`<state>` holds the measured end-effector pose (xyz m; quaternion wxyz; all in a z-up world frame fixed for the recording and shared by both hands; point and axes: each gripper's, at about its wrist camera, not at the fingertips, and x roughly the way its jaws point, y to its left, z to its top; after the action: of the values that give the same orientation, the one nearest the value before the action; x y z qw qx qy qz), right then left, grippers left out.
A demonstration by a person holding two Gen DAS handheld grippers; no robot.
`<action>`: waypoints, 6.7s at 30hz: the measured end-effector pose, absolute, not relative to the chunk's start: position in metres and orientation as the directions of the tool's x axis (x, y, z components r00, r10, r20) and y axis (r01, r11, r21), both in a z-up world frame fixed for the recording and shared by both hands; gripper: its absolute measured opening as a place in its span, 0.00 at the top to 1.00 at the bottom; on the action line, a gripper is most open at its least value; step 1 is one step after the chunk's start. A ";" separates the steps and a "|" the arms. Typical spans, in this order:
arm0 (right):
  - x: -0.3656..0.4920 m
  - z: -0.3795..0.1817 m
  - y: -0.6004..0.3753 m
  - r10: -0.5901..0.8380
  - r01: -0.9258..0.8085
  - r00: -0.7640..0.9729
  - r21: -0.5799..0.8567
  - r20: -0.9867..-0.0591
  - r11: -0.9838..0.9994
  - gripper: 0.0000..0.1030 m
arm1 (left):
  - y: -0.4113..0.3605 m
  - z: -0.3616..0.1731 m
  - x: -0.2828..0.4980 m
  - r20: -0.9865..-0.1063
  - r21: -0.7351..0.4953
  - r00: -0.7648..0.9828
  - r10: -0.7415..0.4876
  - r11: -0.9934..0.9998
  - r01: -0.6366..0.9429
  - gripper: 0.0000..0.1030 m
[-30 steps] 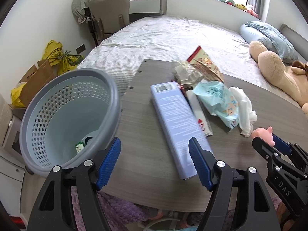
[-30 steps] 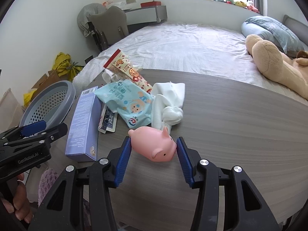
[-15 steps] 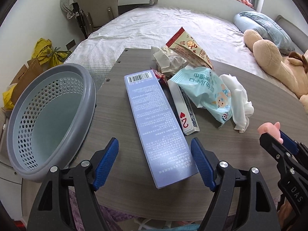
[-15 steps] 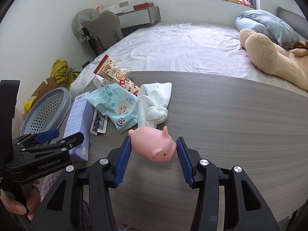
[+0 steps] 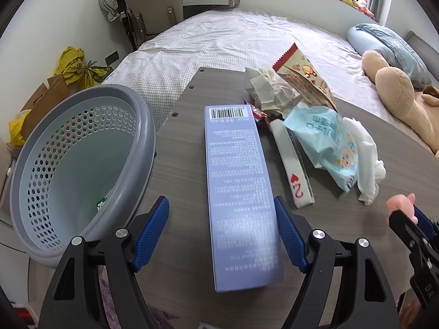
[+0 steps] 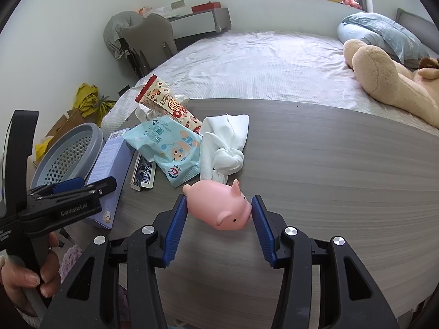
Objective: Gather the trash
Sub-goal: 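Grasp the pink toy pig with the right gripper while the left grasps the blue-white box, then carry the pink pig and blue-white box over the grey basket, then open both grippers to drop the blue-white box and pink pig into the basket, then move both grippers from the basket back to the table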
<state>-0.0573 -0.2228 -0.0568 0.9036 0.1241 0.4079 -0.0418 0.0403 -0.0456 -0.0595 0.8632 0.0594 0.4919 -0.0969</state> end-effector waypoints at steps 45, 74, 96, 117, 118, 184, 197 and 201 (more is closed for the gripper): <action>-0.004 -0.013 -0.116 0.168 -0.068 0.695 0.169 -0.699 0.983 0.54 | 0.074 -0.004 0.016 -0.786 -0.013 0.614 -0.065 0.996 0.088 0.59; 0.076 -0.026 0.014 0.313 -0.299 0.601 0.156 -0.735 0.941 0.54 | 0.180 -0.033 0.063 -0.824 -0.028 0.567 0.019 0.997 -0.074 0.59; 0.090 -0.035 0.028 0.324 -0.318 0.578 0.158 -0.749 0.935 0.51 | 0.187 -0.030 0.081 -0.821 -0.049 0.571 0.007 0.995 -0.082 0.56; 0.083 -0.023 0.020 0.319 -0.305 0.610 0.156 -0.726 0.939 0.41 | 0.193 -0.023 0.071 -0.814 -0.041 0.580 0.039 0.991 -0.125 0.41; 0.082 -0.023 0.020 0.319 -0.305 0.610 0.156 -0.725 0.940 0.41 | 0.193 -0.022 0.070 -0.813 -0.041 0.581 0.040 0.991 -0.126 0.41; -0.029 -0.002 -0.115 0.140 -0.080 0.712 0.119 -0.688 0.990 0.34 | 0.079 0.004 -0.007 -0.769 -0.029 0.635 -0.072 0.996 0.079 0.34; -0.047 -0.017 -0.183 0.026 0.089 0.700 0.124 -0.714 0.988 0.34 | 0.021 -0.003 -0.004 -0.782 -0.019 0.607 -0.143 0.978 0.207 0.34; -0.048 -0.026 -0.200 0.005 0.133 0.687 0.133 -0.727 0.982 0.34 | 0.005 -0.009 -0.001 -0.790 -0.019 0.592 -0.160 0.971 0.238 0.34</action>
<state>-0.0479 -0.2005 -0.0261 0.9141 0.0877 0.3943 -0.0351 -0.0006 0.0053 -0.0085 0.8912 0.0445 0.4374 -0.1119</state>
